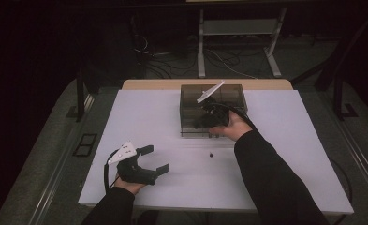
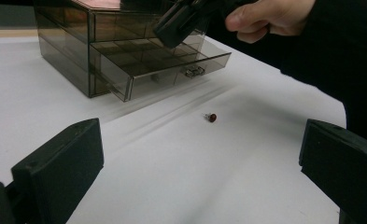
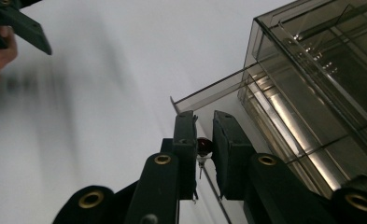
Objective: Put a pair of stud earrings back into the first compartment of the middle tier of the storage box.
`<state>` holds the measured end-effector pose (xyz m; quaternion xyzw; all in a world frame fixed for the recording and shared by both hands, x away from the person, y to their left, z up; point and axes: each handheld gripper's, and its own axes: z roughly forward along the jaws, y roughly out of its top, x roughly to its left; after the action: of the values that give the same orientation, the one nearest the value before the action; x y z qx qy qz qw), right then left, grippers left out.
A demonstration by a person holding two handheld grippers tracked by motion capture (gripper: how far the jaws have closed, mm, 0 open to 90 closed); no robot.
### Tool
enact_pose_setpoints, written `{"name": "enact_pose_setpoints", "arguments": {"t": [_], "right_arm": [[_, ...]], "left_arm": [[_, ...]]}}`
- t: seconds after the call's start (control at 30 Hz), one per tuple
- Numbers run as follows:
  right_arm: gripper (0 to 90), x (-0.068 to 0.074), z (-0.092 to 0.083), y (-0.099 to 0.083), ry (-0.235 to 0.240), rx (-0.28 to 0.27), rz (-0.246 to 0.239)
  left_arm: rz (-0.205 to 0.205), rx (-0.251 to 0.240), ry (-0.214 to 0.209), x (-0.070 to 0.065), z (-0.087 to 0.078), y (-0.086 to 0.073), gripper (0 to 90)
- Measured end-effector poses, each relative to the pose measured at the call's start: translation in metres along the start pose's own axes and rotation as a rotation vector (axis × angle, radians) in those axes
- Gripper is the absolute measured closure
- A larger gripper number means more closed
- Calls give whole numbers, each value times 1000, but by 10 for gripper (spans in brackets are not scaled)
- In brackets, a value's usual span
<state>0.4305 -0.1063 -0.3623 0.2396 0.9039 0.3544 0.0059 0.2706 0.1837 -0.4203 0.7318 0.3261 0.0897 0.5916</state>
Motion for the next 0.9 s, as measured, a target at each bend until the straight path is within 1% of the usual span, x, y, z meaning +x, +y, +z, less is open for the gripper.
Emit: {"name": "enact_pose_setpoints", "arguments": {"t": [0.2,0.33,0.5,0.63,0.77,0.8,0.83,0.9], "right_arm": [[786,-6,13,0,5,9,15],[785,-10,19,-1,-4,9,23],[785,-15,27,-3,-3,17,39],[785,-19,33,-5,-5,28,47],[785,-22,37,-7,-17,36,58],[785,-23,37,-7,-10,34,67],[782,-23,37,-7,-11,34,68],[729,-23,37,-7,-16,32,71]], "left_arm": [[3,0,0,1,0,0,0],[3,1,-1,1,0,0,0],[3,2,-3,1,0,0,0],[4,2,-3,1,0,0,0],[4,3,-2,1,0,0,0],[4,2,-2,1,0,0,0],[4,3,-2,1,0,0,0],[4,3,-2,1,0,0,0]]}}
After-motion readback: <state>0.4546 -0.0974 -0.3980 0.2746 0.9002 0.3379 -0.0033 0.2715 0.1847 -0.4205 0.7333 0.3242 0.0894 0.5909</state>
